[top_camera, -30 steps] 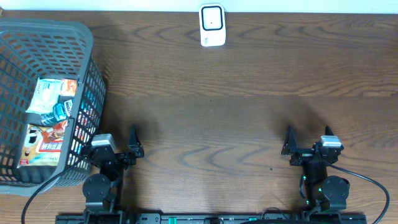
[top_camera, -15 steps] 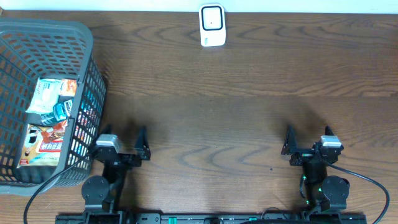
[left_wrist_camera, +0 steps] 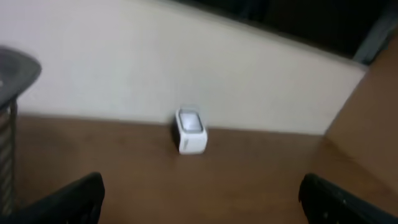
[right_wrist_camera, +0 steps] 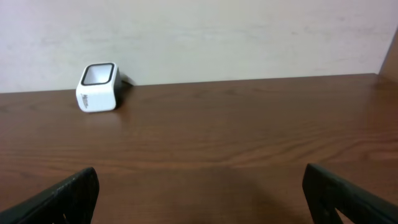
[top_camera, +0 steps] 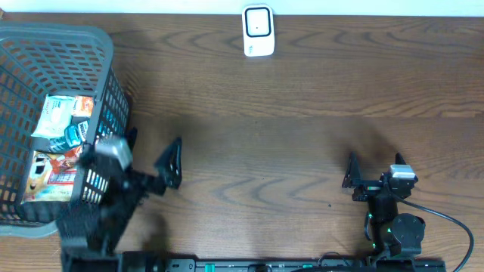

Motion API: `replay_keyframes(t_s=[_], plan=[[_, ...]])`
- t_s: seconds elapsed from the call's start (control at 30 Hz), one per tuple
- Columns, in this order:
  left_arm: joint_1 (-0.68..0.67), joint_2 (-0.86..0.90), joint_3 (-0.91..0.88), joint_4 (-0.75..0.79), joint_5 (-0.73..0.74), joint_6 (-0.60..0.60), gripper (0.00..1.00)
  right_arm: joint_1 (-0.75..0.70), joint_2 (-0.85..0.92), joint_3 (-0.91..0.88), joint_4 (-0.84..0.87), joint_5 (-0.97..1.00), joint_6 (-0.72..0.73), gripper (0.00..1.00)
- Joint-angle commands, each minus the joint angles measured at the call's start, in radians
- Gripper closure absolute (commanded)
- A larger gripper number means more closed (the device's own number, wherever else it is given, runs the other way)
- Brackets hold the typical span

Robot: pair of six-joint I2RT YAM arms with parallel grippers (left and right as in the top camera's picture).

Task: Scan the item barcode
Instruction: 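Reach the left gripper up and into the grey basket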

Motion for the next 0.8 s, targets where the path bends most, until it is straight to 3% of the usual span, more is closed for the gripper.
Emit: replay_keyframes(t_s=[0.0, 0.17, 0.27, 0.37, 0.53, 0.77], plan=[[0.003, 0.185, 0.214, -0.138, 0.027, -0.040, 0.00, -0.009, -0.005, -0.001, -0.003, 0.009, -0.012, 0.01], [0.003, 0.377, 0.427, -0.355, 0.222, -0.011, 0.00, -0.009, -0.005, -0.001, -0.003, 0.009, -0.012, 0.01], [0.004, 0.433, 0.430, -0.357, 0.224, -0.011, 0.00, -0.009, -0.005, -0.001, -0.003, 0.009, -0.012, 0.01], [0.022, 0.478, 0.458, -0.299, 0.217, -0.106, 0.00, -0.009, -0.005, -0.001, -0.003, 0.009, -0.012, 0.01], [0.126, 0.583, 0.645, -0.331, 0.107, -0.222, 0.00, -0.009, -0.005, -0.001, -0.003, 0.009, -0.012, 0.01], [0.329, 0.764, 0.957, -0.577, -0.173, -0.276, 0.00, -0.009, -0.005, -0.001, -0.003, 0.009, -0.012, 0.01]])
